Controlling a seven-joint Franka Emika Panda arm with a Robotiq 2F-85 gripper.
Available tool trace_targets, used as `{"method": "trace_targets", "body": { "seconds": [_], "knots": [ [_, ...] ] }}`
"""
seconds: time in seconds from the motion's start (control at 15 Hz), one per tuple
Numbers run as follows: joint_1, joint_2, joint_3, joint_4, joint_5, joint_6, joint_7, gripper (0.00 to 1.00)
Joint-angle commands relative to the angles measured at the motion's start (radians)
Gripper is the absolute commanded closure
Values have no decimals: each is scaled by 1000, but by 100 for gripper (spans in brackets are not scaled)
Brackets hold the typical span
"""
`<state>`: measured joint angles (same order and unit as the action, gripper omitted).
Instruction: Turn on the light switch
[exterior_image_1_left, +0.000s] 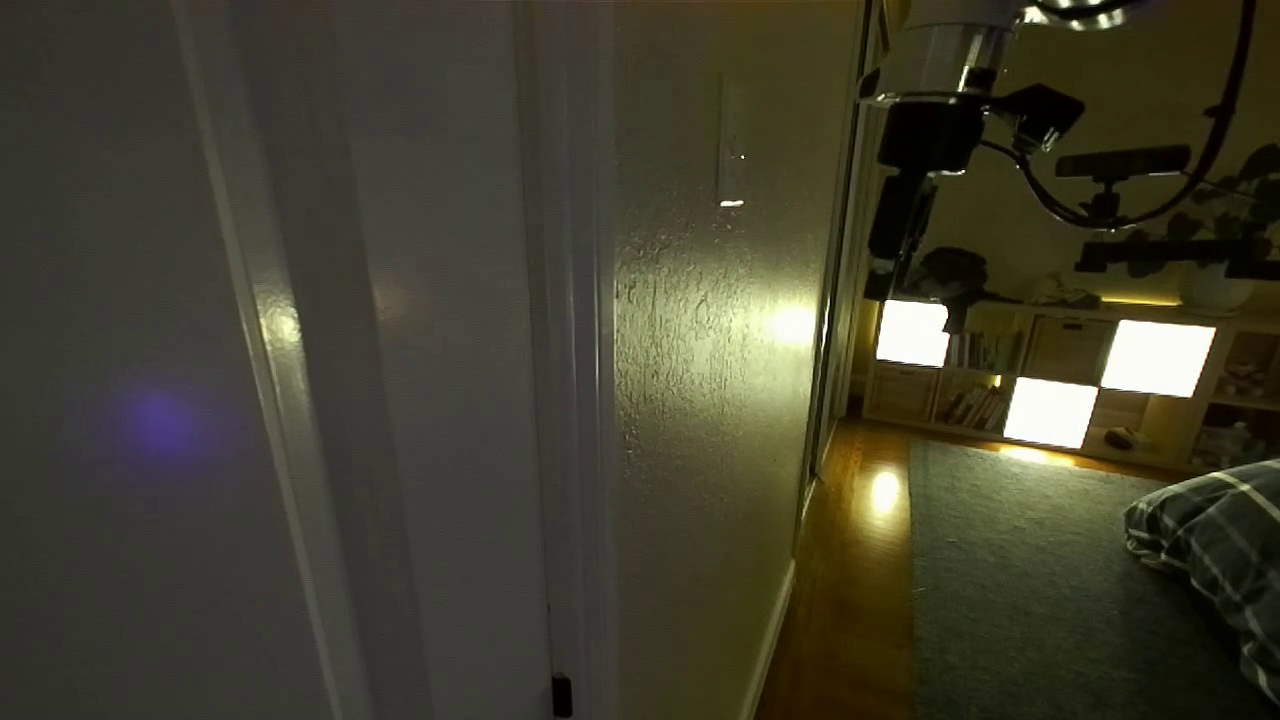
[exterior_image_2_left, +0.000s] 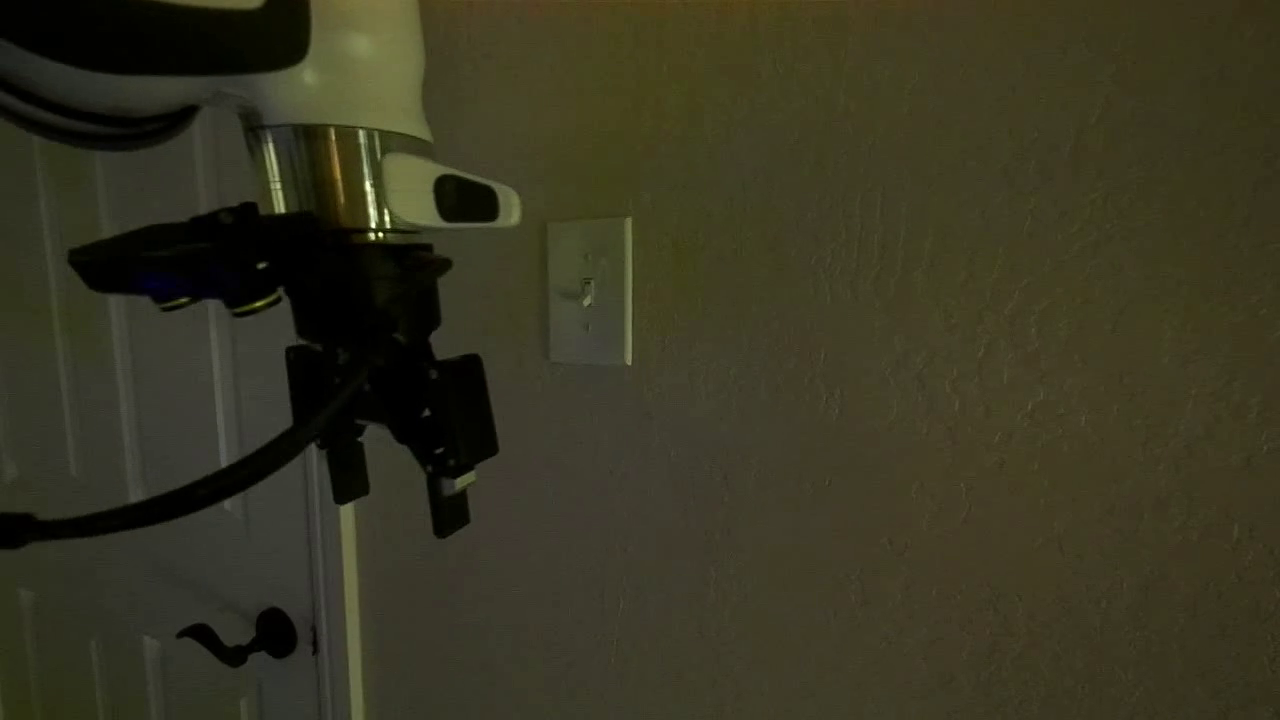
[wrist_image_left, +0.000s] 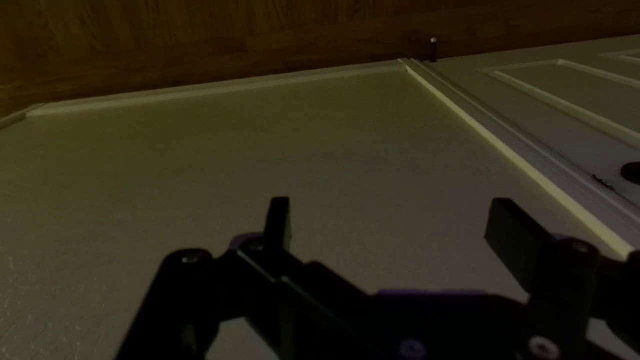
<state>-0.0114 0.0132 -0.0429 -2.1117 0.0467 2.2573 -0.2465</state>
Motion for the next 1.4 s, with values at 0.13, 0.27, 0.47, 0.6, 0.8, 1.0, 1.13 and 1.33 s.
{"method": "trace_targets", "body": {
  "seconds": [0.13,0.27,0.47,0.6,0.8,1.0,1.13,1.33],
  "knots": [
    [-16,16,1,31,0,-2,-33,0],
    [-16,19,2,33,-1,-2,-33,0],
    [-10,35,8,43,-12,21,-26,0],
    [-1,56,19,64,-15,47,-7,0],
    [8,84,38,92,-17,139,-7,0],
    [9,107,50,120,-38,215,6,0],
    [8,112,50,132,-60,241,16,27],
    [5,99,43,135,-97,247,40,47]
  ]
}}
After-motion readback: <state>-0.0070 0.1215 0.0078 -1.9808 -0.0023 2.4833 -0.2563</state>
